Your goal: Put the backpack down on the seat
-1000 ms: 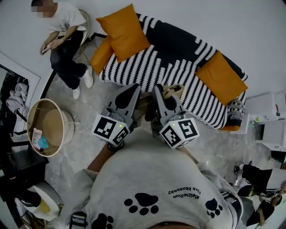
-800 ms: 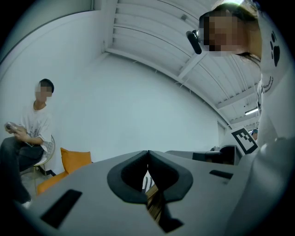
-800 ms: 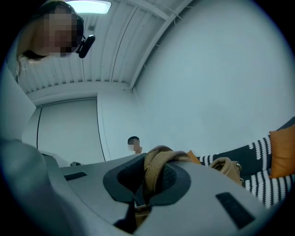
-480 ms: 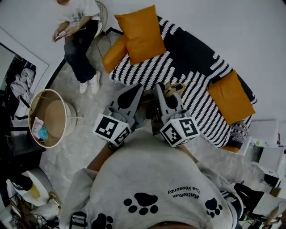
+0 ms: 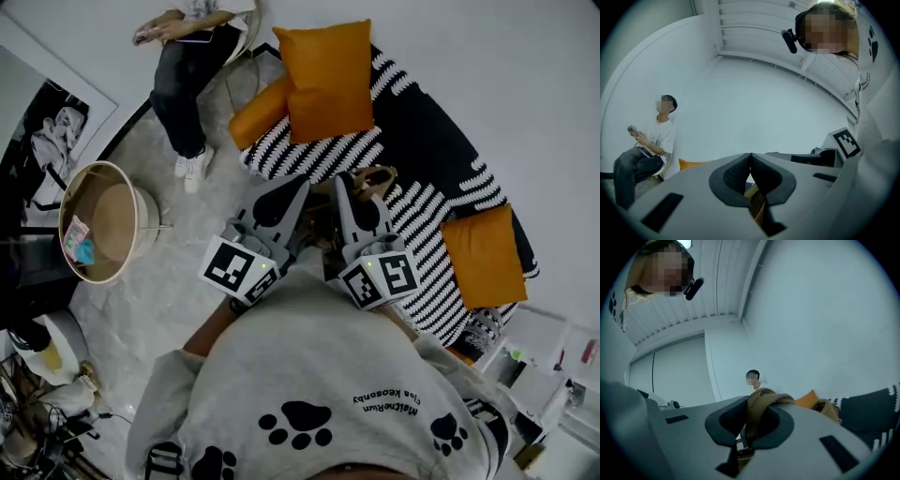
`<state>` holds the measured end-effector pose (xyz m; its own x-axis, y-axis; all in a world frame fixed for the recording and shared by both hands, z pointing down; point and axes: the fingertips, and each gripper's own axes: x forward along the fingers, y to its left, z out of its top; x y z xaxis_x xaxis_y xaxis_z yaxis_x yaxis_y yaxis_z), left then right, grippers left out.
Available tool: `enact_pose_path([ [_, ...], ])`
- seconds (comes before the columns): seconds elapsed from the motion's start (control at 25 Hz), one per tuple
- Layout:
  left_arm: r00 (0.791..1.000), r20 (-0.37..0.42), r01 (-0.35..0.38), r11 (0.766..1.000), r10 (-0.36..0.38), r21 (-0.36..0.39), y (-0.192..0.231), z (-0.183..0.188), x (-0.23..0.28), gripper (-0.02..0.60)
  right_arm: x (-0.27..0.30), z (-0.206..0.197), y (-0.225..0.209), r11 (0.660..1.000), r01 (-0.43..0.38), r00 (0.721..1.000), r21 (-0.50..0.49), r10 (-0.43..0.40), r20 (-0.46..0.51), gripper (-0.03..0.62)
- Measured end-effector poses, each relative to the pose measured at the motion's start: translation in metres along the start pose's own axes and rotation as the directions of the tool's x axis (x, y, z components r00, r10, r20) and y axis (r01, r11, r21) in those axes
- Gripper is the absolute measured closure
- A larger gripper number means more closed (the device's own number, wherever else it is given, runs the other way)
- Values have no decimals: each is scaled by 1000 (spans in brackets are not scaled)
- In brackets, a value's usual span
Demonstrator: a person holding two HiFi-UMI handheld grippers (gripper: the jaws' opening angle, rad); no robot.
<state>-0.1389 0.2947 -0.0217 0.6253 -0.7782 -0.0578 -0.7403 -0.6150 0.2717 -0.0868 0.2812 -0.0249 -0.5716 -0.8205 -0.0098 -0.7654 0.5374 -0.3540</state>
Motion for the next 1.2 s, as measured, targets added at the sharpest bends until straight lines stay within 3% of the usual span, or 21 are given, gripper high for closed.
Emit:
enact_pose_path([
  [0.28,997,-22,-71,997,71,-4,24,-4,71,563,48,7,-63,998,-55,996,42,57,-68,545],
  [0.6,992,-73,-102,995,101,-9,42,-22,142,563,83,3,-126,995,-81,988,55,87,-131,545],
  [1.2,973,-210,-109,993,97,-48,91,-90,229,563,128,-52,-238,996,-24,963,84,45,-264,545],
])
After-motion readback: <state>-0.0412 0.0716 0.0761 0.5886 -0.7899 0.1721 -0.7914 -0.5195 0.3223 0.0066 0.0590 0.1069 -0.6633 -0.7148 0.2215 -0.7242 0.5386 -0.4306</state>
